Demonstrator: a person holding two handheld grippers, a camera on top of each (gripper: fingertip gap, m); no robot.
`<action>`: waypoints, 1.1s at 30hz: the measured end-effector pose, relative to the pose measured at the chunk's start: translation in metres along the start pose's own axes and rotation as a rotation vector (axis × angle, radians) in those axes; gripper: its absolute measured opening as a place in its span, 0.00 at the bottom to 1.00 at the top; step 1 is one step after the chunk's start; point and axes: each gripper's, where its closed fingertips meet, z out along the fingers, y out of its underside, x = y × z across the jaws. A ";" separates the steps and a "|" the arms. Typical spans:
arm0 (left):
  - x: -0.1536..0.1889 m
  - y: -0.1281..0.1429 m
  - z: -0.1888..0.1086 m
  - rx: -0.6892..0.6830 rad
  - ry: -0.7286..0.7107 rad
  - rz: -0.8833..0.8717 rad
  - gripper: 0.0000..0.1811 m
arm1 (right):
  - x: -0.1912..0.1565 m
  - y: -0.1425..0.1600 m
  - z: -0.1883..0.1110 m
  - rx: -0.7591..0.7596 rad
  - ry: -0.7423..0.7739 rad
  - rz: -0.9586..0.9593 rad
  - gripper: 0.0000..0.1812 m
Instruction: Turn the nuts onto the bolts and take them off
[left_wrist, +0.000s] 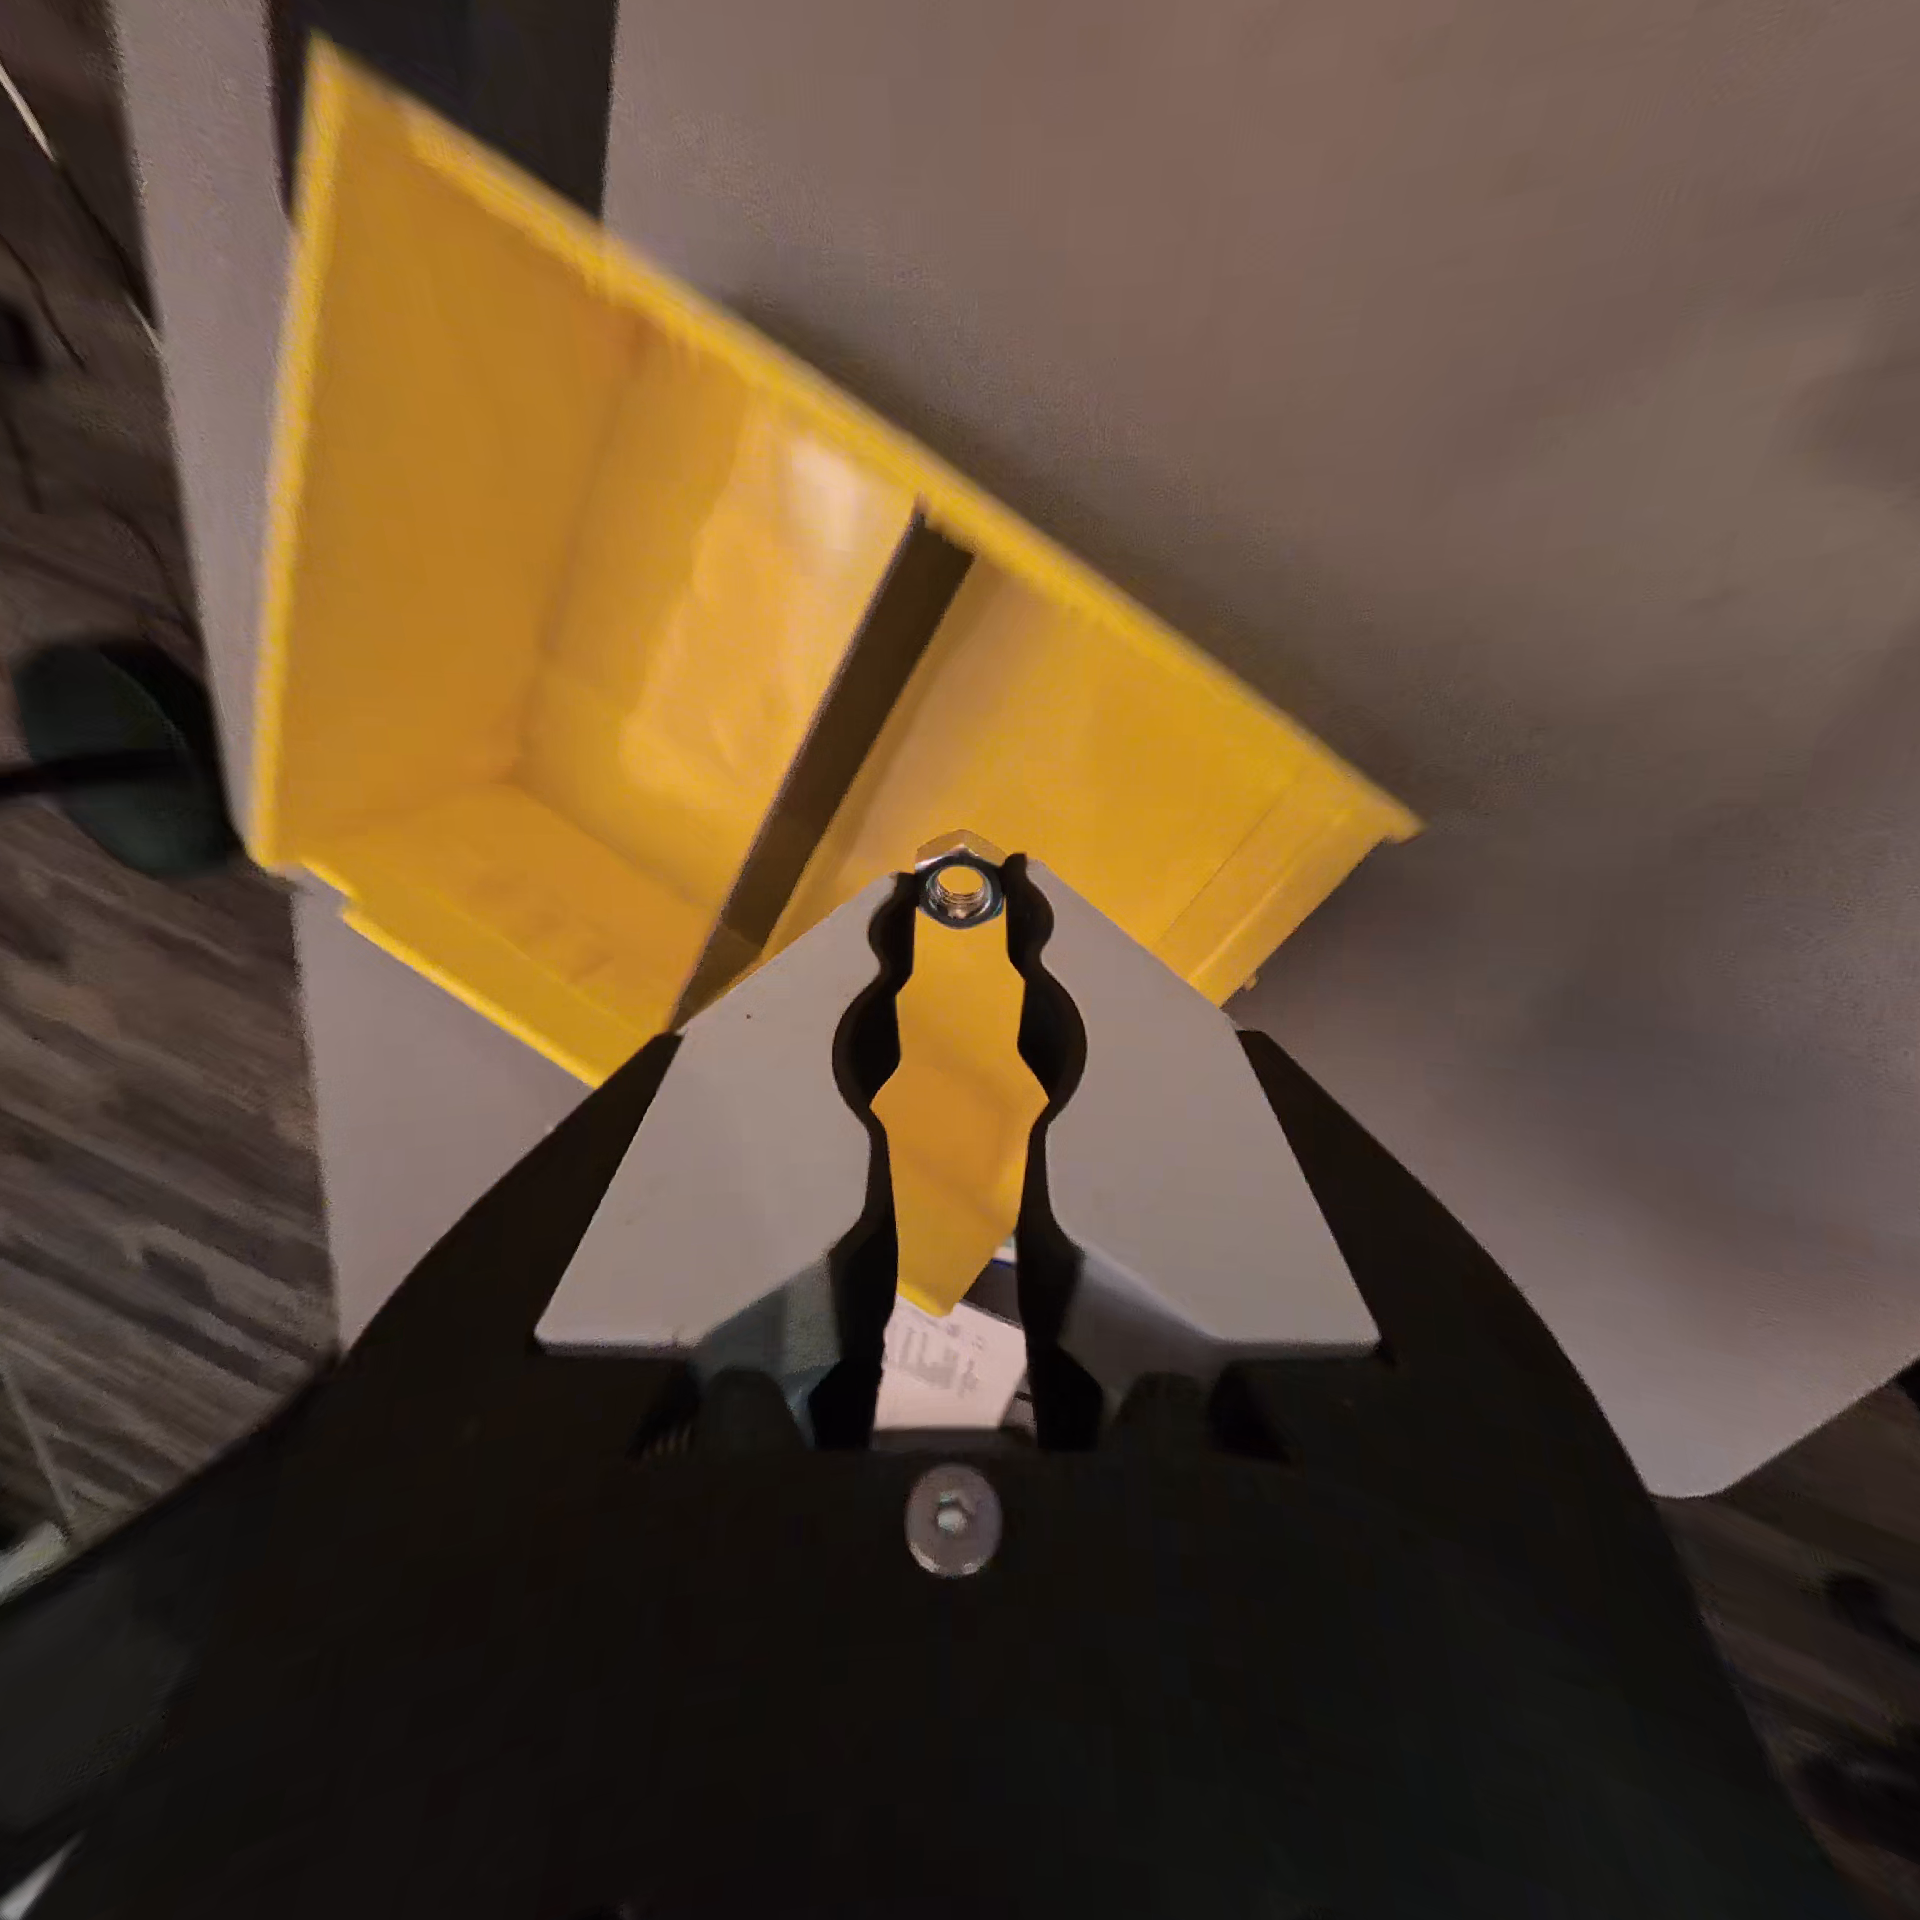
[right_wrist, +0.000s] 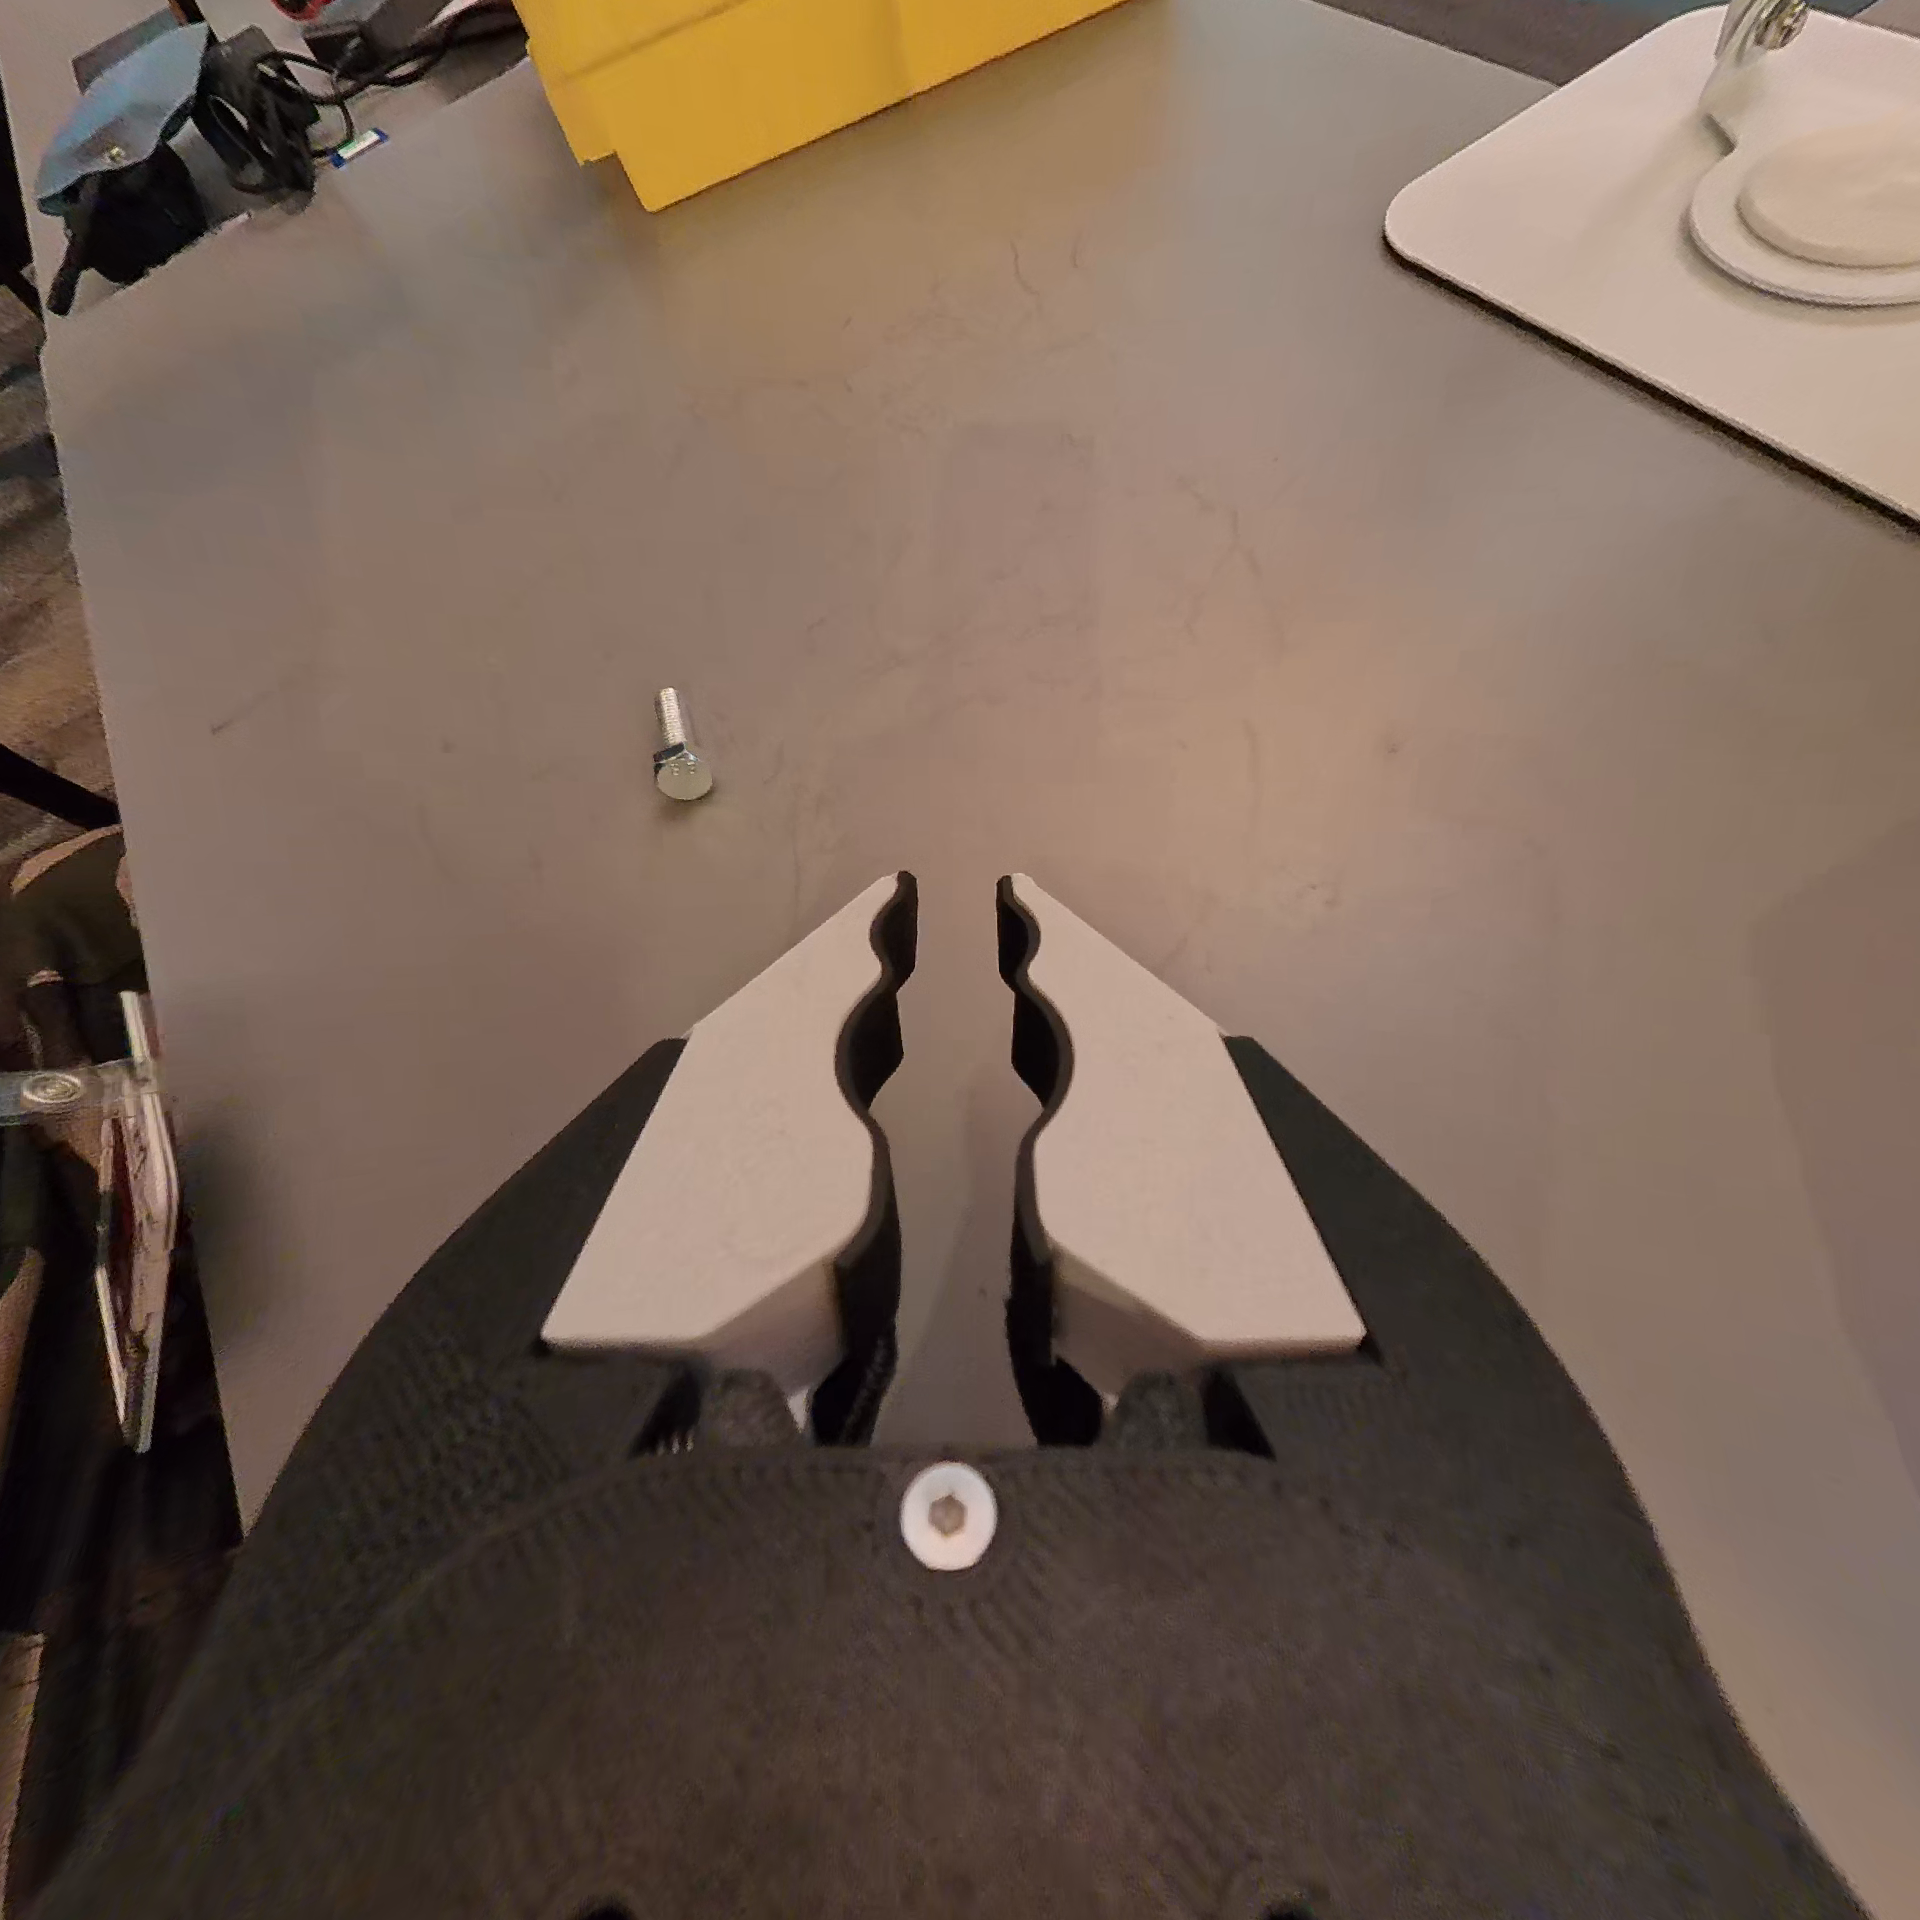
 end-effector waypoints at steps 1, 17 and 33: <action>0.008 -0.020 -0.013 0.032 -0.007 0.047 0.08 | 0.000 0.000 0.000 0.002 0.001 -0.002 0.08; 0.253 -0.244 0.077 0.147 0.304 0.605 0.08 | -0.006 0.013 0.007 -0.051 0.001 -0.040 0.08; 0.270 -0.246 0.109 0.153 0.296 0.562 0.16 | -0.061 0.015 0.038 -0.088 -0.163 -0.083 0.13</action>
